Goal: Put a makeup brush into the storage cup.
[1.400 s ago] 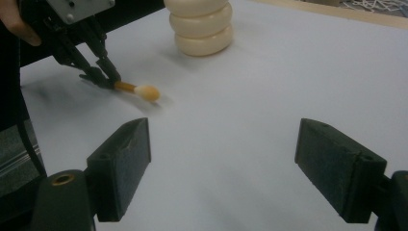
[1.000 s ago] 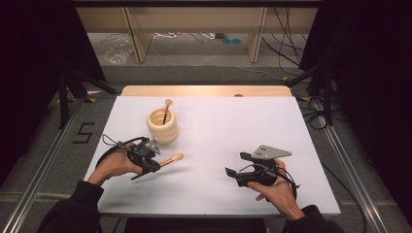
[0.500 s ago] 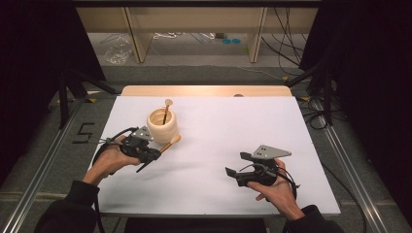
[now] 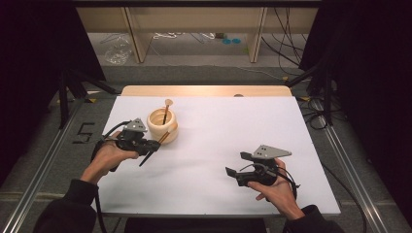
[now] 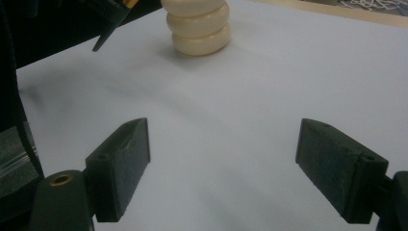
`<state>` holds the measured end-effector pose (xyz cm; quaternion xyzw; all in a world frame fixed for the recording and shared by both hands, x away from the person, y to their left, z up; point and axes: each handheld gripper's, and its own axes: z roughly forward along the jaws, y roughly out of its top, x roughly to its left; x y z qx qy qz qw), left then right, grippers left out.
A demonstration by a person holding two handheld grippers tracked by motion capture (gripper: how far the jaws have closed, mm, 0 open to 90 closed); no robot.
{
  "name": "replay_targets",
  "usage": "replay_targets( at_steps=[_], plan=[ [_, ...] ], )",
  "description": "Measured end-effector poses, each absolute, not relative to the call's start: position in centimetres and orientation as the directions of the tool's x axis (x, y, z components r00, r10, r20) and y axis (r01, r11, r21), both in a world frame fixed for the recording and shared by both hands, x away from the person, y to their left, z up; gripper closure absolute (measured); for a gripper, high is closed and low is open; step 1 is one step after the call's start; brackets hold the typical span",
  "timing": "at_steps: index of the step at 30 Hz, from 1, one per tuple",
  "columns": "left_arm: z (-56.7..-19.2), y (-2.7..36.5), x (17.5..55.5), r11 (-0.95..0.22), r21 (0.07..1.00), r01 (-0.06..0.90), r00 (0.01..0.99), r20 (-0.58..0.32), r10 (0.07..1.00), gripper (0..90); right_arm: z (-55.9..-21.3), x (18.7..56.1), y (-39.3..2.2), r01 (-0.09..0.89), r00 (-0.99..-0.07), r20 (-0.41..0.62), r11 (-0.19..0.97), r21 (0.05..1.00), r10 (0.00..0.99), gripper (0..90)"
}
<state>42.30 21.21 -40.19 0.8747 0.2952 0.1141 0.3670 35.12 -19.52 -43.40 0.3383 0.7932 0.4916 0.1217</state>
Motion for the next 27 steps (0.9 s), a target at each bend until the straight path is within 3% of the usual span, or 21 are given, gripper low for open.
replay_targets(
  at_steps=[27],
  plan=[
    [-38.5, 21.9, 43.4, -0.366, 0.826, 0.428, 0.695, -0.042, 0.717, 78.8, -43.4, 35.2, -19.6, 0.412, -0.739, 0.136, 0.282, 0.867, 0.660, 20.3]
  ],
)
